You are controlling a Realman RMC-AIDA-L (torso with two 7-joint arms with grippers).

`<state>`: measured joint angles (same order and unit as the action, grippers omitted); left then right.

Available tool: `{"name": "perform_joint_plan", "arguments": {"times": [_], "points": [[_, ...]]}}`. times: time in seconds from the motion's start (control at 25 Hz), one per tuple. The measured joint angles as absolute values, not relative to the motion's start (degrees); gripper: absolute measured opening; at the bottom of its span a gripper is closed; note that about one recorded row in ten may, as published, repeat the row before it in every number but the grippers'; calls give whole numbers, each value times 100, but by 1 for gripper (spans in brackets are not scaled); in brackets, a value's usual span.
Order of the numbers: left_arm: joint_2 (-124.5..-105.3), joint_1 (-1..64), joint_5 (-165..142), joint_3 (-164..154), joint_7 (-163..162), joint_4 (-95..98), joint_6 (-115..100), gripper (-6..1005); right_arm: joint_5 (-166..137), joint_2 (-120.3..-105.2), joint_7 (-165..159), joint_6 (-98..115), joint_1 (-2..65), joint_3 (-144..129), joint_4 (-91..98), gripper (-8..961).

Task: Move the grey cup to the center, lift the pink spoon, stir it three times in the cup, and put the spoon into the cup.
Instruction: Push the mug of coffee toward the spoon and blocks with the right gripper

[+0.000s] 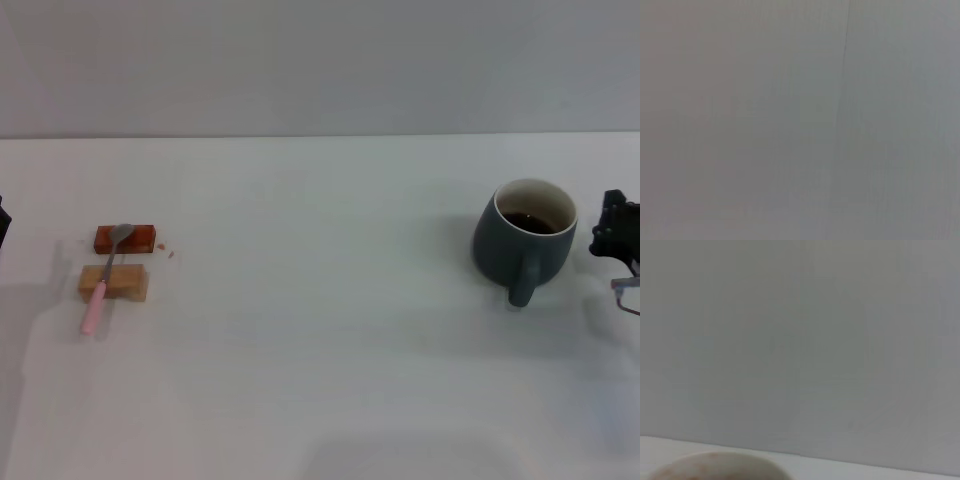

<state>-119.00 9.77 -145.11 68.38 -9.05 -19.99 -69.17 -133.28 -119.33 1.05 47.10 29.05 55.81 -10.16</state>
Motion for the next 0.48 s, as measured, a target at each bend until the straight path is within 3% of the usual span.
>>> {"name": "perform_joint_plan", "arguments": {"times": [0.48], "points": [[-11900,982,-14511,6838,-905,-1995,-6936,793,-13333,-11936,60,4485,2930,4898,-1403,-1]]}}
